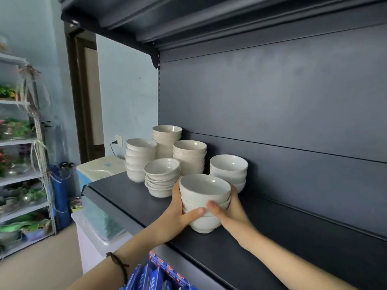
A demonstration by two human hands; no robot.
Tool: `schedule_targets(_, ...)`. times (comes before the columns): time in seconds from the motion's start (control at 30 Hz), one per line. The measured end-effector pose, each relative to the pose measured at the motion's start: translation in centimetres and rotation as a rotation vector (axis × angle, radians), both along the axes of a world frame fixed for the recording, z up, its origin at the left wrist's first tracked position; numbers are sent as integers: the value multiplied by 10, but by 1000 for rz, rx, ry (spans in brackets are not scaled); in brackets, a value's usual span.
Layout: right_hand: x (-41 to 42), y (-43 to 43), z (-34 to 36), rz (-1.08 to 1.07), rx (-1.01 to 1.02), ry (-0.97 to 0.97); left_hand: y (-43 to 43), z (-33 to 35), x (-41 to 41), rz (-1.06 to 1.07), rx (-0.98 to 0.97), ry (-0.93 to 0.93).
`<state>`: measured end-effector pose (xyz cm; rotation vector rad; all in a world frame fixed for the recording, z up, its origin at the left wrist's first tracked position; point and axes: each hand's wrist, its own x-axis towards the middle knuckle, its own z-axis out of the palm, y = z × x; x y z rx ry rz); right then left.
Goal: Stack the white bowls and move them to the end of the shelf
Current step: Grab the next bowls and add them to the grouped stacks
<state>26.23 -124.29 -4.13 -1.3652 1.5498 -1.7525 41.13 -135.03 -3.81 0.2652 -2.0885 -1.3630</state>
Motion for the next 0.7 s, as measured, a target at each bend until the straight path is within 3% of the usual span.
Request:
schedule_targets(0.43,-7,-37,1,-240,20,94,-58,-4,-25,-53,-68,20)
schedule_targets(0.6,5,-43,1,-421,78,260,-75,-8,-17,-16,-103,10)
schedule_targets(0.7,7,-43,2,-424,121,335,-75,-14,-18,-11,-114,34)
